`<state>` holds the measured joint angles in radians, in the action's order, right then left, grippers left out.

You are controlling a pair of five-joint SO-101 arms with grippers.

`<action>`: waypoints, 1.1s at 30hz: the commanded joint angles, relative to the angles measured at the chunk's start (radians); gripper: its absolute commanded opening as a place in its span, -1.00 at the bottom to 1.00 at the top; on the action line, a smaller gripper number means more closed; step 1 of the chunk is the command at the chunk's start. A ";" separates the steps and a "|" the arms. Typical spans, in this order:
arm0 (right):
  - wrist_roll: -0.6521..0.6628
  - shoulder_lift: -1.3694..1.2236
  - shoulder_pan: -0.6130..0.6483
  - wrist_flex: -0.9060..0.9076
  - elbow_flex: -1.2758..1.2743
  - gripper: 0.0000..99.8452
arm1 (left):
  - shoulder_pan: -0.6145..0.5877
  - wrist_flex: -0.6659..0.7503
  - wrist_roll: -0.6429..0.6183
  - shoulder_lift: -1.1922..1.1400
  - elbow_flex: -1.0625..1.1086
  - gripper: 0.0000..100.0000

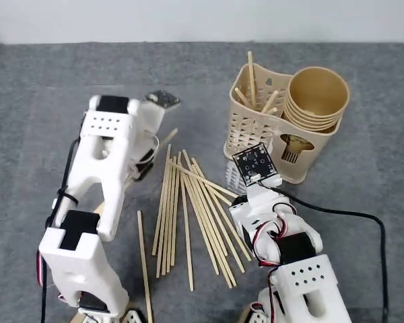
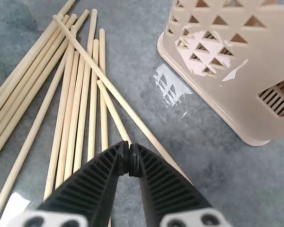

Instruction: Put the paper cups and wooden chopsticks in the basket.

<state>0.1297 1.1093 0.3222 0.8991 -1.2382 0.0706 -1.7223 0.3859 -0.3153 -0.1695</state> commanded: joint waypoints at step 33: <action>-0.002 0.018 0.001 -0.013 0.003 -0.98 | 0.325 0.187 -0.160 0.322 -0.696 -0.97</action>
<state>0.1297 1.1093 0.3222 0.8991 -1.2382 0.3606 -1.6410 0.2631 -0.0545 -0.8124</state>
